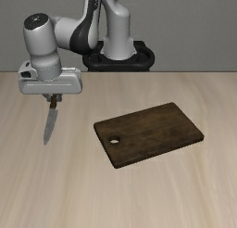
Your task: Pick up the knife and place it on the cutting board
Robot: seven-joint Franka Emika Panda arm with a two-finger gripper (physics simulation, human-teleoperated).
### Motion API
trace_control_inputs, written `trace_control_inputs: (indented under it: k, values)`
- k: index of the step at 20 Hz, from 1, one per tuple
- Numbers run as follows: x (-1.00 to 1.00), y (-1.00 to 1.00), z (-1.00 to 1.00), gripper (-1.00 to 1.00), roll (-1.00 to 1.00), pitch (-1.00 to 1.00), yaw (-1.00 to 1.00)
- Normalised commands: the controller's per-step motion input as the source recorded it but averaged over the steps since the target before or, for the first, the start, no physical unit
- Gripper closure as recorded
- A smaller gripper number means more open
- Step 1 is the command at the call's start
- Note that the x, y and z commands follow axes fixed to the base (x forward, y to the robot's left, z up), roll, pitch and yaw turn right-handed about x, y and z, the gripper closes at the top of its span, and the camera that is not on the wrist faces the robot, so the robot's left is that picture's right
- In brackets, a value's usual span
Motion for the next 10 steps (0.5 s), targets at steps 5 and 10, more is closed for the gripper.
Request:
trace_control_inputs:
  k: [5,10]
  values:
    - [0.0,1.0,0.0,1.0,0.0,0.0,0.0]
    - [0.0,1.0,0.0,1.0,0.0,0.0,0.0]
